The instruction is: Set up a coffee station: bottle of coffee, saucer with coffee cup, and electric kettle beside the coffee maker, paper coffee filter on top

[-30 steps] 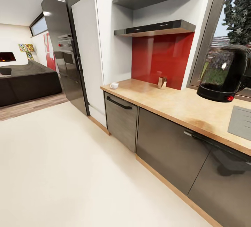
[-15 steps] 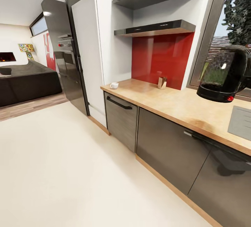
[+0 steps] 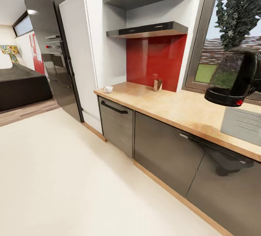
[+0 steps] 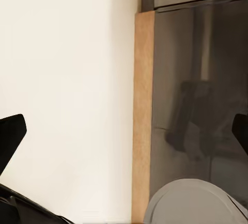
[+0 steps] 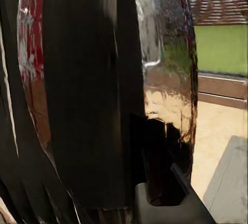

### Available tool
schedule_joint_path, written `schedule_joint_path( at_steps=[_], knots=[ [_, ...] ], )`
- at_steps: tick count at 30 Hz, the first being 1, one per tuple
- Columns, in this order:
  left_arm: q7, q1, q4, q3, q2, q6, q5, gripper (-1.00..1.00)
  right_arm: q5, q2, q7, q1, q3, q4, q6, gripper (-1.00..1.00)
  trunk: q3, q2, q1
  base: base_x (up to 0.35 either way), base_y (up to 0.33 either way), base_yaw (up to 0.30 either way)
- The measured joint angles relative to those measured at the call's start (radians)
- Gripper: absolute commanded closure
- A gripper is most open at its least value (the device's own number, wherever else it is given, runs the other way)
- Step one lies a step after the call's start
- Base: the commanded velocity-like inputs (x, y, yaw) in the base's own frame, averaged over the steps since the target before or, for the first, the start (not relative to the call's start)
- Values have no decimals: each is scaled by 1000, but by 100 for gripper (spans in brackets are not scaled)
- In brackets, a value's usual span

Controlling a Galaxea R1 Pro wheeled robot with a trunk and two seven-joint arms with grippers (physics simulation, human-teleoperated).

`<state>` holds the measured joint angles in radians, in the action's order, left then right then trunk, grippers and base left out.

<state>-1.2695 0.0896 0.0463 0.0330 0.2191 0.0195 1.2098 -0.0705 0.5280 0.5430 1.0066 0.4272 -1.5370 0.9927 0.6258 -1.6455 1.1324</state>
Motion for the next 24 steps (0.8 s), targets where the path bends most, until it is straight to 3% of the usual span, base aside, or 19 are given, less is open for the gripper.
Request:
schedule_joint_path(
  at_steps=[17, 22, 24],
  knots=[
    [0, 0, 0, 0, 0, 0, 0, -100, 7, -1, -5, -17, 0, -1, -2, 100, 0, 0, 0, 0, 0, -279],
    [0, 0, 0, 0, 0, 0, 0, -100, 103, -1, -11, -17, 0, -1, -2, 100, 0, 0, 0, 0, 0, -280],
    [0, 0, 0, 0, 0, 0, 0, -100, 116, -1, -11, -17, 1, -1, -2, 100, 0, 0, 0, 0, 0, -280]
  ],
)
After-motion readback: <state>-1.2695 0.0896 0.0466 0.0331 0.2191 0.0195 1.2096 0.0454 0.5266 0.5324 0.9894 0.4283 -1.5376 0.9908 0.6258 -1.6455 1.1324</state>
